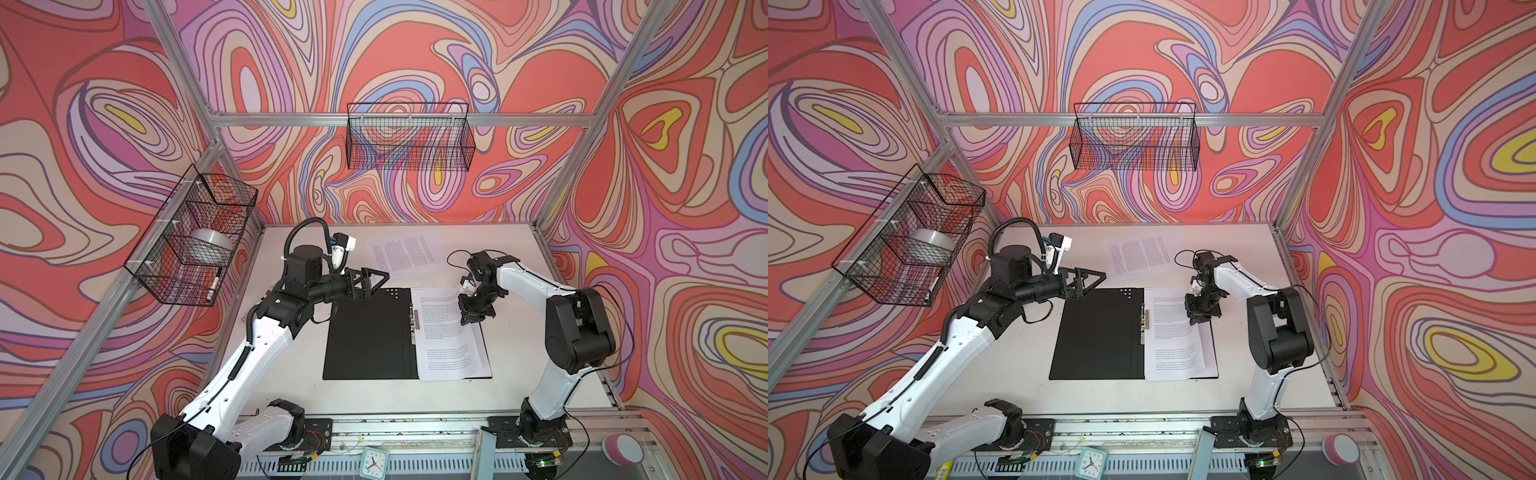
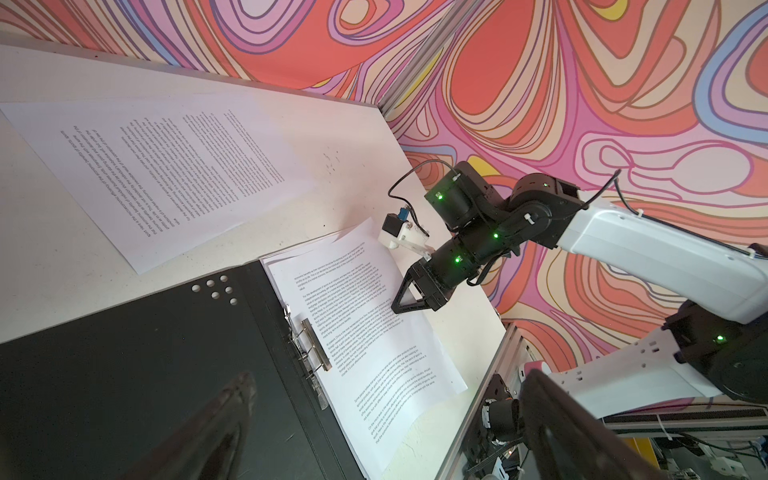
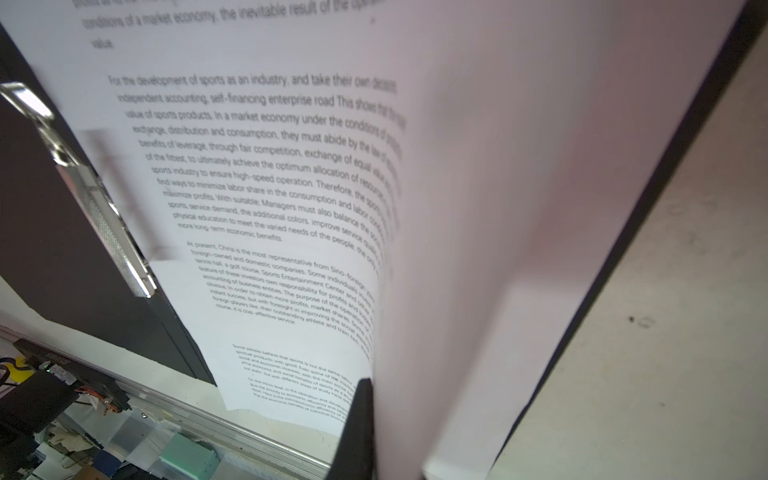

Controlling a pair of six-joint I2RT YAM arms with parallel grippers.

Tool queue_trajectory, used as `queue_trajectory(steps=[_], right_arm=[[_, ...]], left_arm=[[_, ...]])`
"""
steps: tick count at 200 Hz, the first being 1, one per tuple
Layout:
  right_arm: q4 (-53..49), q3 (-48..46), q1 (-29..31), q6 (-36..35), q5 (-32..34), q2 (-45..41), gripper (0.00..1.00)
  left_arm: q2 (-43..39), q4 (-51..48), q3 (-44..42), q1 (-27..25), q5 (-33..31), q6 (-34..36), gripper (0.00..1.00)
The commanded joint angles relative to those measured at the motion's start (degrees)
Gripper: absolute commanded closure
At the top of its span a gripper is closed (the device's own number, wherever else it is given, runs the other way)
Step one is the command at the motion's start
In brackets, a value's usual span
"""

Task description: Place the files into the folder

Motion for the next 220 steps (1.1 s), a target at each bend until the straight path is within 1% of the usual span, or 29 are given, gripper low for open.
queue_trajectory(steps=[1,77,173,206,220], right_arm=[[1.35,-0.47,-0.28,0.6,-0.78,-1.36,1.0],[2.17,-0.9,-0.24,0.73,-1.74,-1.22,1.0],[2.87,-1.41,-0.25,1.08,-0.8,-1.53,1.0],[2.96,-1.63,-0.28,1.17,-0.28,-1.53,0.94],[3.18,-1.85,-0.24,1.17,0.15,-1.53,0.88]], left_arm=[[0.44,1.72,-0.7,-0.06,0.55,-0.09,0.0],[0.81,1.72,-0.69,-0.13,0.56,-0.06,0.0],[0.87,1.63,-0.76,-0.06,0.41,-0.18,0.0],[0.89,1.63,-0.7,-0.18,0.32,-0.09,0.0],[0.98,1.63,-0.69,-0.1,0.38,-0.09,0.0]])
